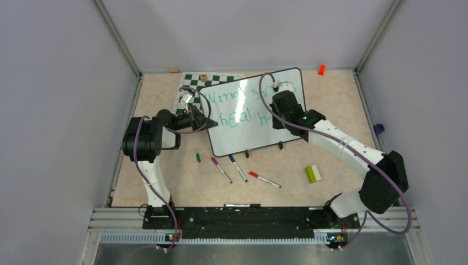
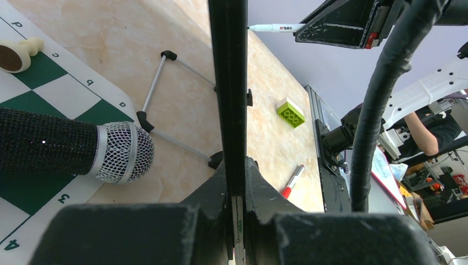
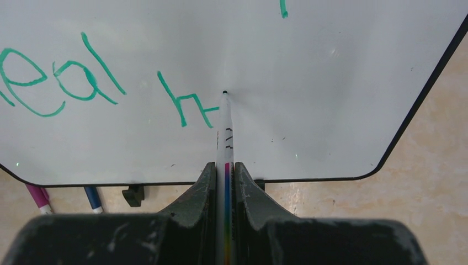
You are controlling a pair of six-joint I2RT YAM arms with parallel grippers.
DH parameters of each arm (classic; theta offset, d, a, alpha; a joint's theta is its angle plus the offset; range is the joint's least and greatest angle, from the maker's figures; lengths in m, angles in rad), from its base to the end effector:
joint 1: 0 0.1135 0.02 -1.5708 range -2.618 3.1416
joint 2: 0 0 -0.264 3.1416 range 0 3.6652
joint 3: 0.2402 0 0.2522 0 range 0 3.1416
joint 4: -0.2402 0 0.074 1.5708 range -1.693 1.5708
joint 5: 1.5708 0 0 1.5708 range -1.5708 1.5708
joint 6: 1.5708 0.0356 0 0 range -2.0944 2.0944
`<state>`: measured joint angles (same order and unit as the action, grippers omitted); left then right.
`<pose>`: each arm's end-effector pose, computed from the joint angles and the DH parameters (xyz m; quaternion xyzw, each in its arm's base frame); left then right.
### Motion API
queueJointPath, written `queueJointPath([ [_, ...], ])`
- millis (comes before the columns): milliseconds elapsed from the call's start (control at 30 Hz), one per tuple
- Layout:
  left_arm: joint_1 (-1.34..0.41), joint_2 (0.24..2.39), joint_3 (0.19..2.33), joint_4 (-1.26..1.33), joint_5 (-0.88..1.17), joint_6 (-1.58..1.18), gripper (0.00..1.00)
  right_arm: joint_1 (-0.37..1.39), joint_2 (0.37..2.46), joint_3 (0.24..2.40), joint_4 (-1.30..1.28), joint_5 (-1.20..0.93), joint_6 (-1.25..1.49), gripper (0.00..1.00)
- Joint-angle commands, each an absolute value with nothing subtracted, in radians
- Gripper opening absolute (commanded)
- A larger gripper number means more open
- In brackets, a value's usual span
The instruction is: Write a sentence on the whiteboard
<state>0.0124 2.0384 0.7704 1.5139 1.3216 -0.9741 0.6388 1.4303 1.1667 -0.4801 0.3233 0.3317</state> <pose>0.3500 -0.0302 0.1534 0.1963 0.6568 -0.6226 0.3773 0.2592 0.1784 0.2960 -0.0743 0.9030 0.0546 0.4196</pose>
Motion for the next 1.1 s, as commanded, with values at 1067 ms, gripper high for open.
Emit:
queueJointPath([
  [1067,0.022,2.034,0.785,1.62,1.297,-0.914,0.0,0.62,1.367,1.14,-0.498,0.352,0.342,0.0],
])
